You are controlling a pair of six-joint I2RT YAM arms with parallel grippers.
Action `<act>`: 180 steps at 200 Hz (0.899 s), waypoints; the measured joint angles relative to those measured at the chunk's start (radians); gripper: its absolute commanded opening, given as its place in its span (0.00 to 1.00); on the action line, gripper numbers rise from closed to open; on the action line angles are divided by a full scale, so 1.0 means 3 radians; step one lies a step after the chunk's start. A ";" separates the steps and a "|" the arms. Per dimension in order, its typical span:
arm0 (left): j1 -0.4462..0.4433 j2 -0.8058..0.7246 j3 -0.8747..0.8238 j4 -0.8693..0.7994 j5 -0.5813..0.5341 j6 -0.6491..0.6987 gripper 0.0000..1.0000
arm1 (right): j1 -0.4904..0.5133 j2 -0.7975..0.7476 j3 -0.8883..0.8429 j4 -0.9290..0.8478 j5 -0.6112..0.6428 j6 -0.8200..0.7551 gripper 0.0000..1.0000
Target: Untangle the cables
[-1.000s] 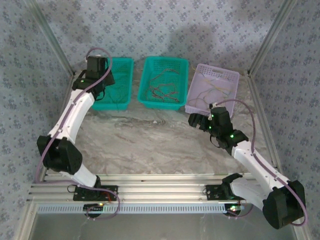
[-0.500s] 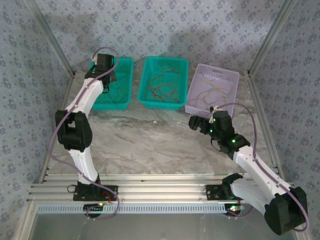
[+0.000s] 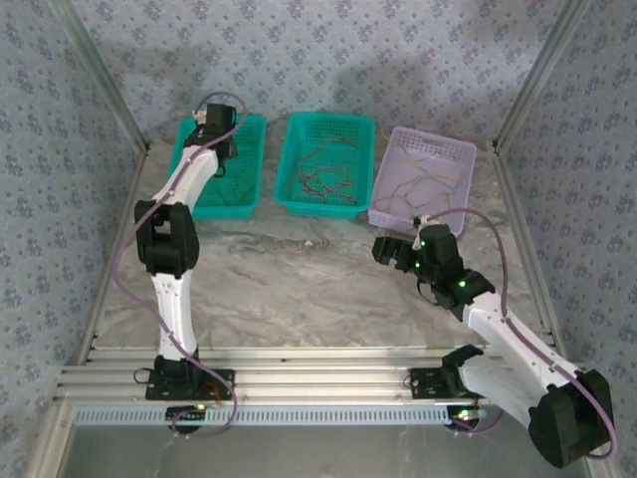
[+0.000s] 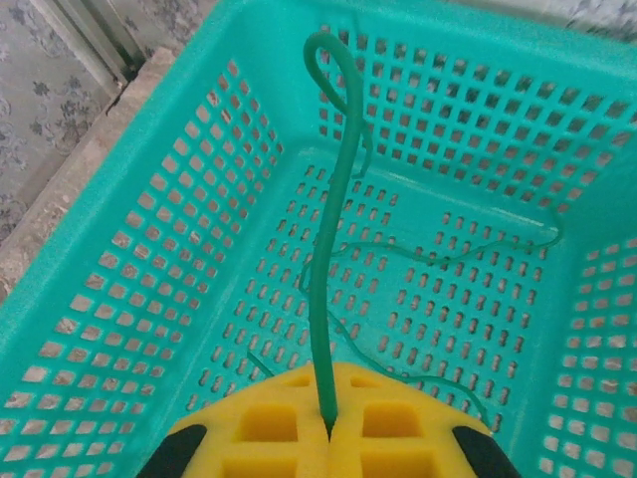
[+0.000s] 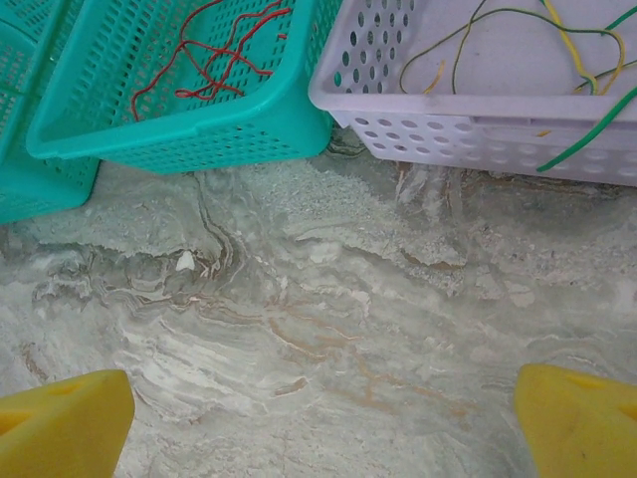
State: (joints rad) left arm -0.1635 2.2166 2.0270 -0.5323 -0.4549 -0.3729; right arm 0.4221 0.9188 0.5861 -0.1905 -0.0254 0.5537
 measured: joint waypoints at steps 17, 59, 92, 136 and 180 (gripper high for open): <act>0.0014 0.0127 0.0094 -0.0062 -0.0010 -0.0003 0.00 | 0.0023 0.0004 -0.0001 0.0003 0.0000 0.0000 1.00; 0.0027 0.0299 0.0172 -0.0164 0.0047 -0.0019 0.00 | 0.0069 0.0048 -0.0004 0.0013 0.0013 -0.0001 1.00; 0.0028 0.0305 0.0172 -0.0163 0.0107 -0.0045 0.06 | 0.0086 0.0080 -0.0004 0.0027 0.0015 -0.0001 1.00; 0.0028 0.0306 0.0172 -0.0174 0.0172 -0.0065 0.38 | 0.0108 0.0083 -0.0004 0.0027 0.0038 -0.0001 1.00; 0.0028 0.0306 0.0221 -0.0259 0.0224 -0.0086 0.55 | 0.0139 0.0083 -0.0004 0.0027 0.0041 -0.0001 1.00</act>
State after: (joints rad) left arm -0.1551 2.3085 2.0933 -0.6102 -0.3878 -0.3988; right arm 0.4637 0.9436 0.5850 -0.1825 -0.0132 0.5533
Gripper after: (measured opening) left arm 0.515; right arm 0.998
